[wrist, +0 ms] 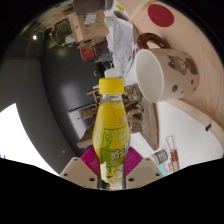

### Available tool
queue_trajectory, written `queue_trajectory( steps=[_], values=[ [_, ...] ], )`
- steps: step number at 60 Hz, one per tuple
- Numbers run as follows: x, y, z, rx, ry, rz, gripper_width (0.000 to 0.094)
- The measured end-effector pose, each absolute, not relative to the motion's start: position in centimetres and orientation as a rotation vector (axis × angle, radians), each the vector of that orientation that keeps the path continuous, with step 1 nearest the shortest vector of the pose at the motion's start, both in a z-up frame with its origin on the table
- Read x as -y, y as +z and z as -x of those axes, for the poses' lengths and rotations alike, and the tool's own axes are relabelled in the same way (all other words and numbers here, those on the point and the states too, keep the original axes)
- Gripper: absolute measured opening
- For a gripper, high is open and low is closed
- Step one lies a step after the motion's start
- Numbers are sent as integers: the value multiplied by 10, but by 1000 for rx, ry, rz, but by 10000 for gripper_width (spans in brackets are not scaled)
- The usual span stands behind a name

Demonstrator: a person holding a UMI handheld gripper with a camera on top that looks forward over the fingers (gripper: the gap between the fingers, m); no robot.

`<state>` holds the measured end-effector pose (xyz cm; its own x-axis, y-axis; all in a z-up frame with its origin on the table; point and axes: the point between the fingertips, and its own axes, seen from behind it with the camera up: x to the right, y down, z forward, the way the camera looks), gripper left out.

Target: Pour water

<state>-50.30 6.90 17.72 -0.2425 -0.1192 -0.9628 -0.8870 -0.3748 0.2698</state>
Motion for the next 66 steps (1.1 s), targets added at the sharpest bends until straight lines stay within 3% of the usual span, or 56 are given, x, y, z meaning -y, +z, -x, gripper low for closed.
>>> queue_trajectory(
  steps=[12,30,39,49,58,66],
  values=[
    [-73,170,493,-1426,1846,1273,273],
    [-66,184,500,-1238,1734,1450,271],
    [-65,228,476,-881,1431,1589,272],
    [-66,287,399,-517,955,1624,274],
    [-67,294,313,-277,456,1653,274],
    [-63,258,246,-145,113,1717,274]
  ],
)
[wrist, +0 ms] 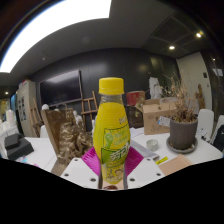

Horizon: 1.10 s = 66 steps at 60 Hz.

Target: Pour water

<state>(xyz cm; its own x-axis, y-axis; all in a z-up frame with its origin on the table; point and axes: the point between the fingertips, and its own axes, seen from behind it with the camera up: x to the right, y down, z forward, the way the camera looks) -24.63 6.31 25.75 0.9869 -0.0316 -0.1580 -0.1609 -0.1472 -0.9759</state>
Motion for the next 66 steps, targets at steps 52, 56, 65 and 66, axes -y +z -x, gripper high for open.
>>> queue_trajectory(
  steps=[52,56,65,66],
  values=[
    [-39,71,191,-110,-104,2027,834],
    [-20,88,195,-109,-112,2034,868],
    [46,135,225,-132,-117,2038,862],
    [55,141,229,-134,-117,2037,859]
  ],
)
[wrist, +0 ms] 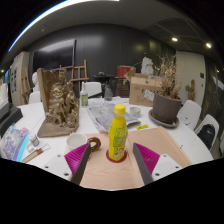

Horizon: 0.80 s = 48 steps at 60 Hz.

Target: Pour water

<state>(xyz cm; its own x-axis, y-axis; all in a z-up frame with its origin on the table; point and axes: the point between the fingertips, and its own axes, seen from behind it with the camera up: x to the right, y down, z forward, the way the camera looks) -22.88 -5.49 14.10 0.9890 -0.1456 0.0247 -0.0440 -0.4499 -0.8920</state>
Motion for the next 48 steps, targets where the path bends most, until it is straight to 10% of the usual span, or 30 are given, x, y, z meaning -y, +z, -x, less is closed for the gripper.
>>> queue_trajectory(
  steps=[20,48],
  values=[
    [230,215,303,-135,-119,2097,860],
    [316,231,305,-109,-194,2121,861]
  ],
)
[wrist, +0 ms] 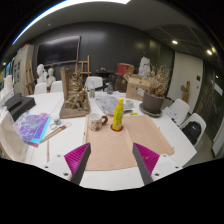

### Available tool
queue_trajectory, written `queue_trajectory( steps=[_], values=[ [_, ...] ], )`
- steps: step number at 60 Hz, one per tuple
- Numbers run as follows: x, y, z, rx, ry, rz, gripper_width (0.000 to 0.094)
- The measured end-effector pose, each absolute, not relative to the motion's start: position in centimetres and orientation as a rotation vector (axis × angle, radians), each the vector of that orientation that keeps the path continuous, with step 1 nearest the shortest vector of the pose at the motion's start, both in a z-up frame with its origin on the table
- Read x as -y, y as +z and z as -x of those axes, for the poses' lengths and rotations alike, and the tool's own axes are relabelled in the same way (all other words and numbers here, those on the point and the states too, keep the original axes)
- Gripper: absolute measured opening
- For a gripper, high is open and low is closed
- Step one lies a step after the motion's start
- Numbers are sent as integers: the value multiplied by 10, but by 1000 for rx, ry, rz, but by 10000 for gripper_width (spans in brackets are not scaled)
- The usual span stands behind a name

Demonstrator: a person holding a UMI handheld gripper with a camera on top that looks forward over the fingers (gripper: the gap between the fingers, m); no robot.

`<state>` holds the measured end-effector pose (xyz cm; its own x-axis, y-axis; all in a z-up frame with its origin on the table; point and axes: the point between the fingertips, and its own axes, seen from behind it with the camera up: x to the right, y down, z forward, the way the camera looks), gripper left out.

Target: Pour water

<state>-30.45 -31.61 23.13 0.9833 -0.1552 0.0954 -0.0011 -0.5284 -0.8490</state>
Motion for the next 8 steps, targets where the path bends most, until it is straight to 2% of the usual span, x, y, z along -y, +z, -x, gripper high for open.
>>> queue_trajectory(
  steps=[8],
  values=[
    [319,224,292,-74,-212,2143,860]
  ],
)
